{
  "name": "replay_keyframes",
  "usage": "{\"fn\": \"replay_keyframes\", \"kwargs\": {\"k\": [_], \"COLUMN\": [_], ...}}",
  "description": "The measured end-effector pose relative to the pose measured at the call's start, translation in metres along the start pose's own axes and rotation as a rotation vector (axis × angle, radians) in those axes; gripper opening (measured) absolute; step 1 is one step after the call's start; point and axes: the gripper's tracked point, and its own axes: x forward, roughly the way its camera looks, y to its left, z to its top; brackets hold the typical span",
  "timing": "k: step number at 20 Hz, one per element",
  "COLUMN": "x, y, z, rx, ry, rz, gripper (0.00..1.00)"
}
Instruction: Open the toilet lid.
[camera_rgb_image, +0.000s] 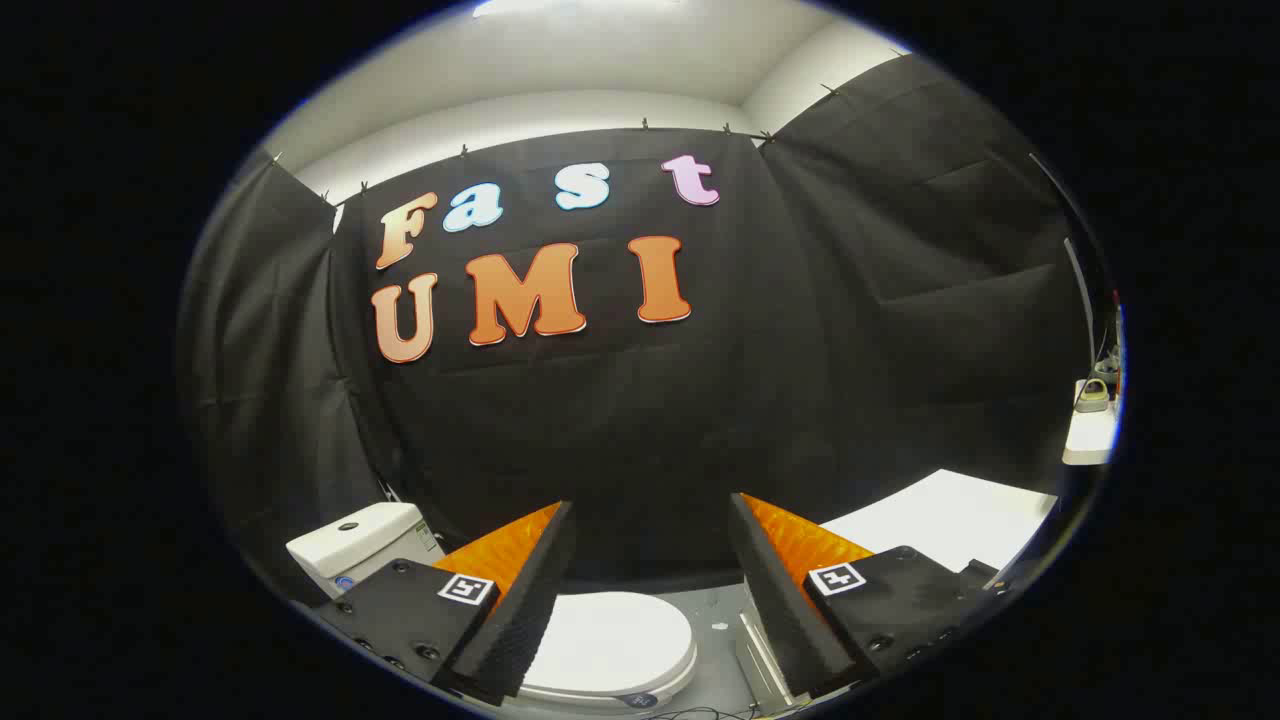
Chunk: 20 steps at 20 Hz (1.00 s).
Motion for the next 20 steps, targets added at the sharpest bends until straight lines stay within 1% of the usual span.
{"fn": "replay_keyframes", "kwargs": {"k": [6,15,20], "x": [0.000,0.009,0.008], "y": [0.000,-0.005,-0.002], "z": [0.003,-0.019,-0.020], "rx": [0.004,0.024,0.017], "ry": [-0.003,0.036,0.038], "rz": [-0.001,-0.010,-0.005], "gripper": [0.98,0.99,0.98]}}
